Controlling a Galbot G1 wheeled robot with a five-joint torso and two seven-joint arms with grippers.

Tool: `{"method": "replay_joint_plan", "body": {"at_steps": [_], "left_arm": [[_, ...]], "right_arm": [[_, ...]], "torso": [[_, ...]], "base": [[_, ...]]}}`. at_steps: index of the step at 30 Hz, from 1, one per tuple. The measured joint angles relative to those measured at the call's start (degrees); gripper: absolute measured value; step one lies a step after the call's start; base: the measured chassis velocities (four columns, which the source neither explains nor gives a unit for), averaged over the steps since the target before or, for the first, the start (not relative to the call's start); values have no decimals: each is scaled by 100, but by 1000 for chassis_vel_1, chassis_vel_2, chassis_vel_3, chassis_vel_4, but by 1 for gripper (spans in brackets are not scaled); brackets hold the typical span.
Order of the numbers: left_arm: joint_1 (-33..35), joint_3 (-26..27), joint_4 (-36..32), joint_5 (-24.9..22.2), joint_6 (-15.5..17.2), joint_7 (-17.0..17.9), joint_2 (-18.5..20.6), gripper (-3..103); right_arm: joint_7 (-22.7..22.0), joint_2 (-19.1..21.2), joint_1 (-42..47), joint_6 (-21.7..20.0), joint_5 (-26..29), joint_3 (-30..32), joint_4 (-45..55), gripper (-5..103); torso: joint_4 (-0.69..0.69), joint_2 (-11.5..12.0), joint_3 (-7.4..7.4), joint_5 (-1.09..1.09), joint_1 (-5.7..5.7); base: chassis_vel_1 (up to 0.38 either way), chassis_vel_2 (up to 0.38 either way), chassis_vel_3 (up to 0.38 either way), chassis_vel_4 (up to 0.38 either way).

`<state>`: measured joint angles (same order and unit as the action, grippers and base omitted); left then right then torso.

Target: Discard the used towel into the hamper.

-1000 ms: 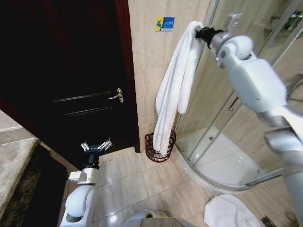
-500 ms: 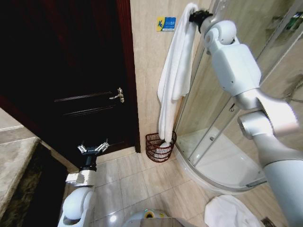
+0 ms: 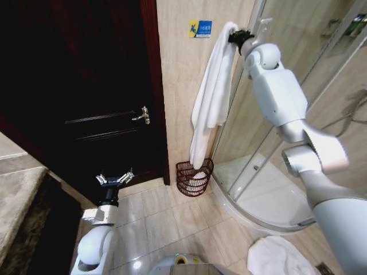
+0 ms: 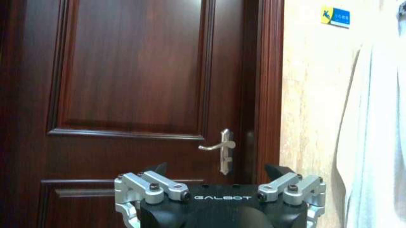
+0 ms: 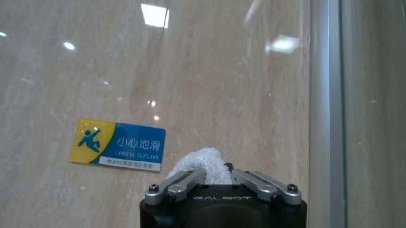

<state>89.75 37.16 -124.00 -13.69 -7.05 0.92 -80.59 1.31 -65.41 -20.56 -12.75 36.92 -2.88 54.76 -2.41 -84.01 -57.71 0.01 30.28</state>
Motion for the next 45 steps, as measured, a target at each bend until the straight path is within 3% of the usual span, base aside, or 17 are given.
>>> {"method": "replay_joint_plan", "body": {"at_steps": [25,36,45], "left_arm": [[-62,-86,145,55,-25,-34,-2,100],[-92,-112,257,97,-35,-42,-17,100],[-84,-118,326,122,-70,-45,-37,100]], "right_arm": [[-314,492,1,-298,258,-210,1095,3],[-272,547,981,-117,114,6,1208,3],[-121,221,2085,213,-361,438,1007,3]], "torso": [[0,0,1,-2,-1],[1,0,0,-1,0],[0,0,-1,1,1]], "base": [[0,0,0,0],[0,0,0,0],[0,0,0,0]]}}
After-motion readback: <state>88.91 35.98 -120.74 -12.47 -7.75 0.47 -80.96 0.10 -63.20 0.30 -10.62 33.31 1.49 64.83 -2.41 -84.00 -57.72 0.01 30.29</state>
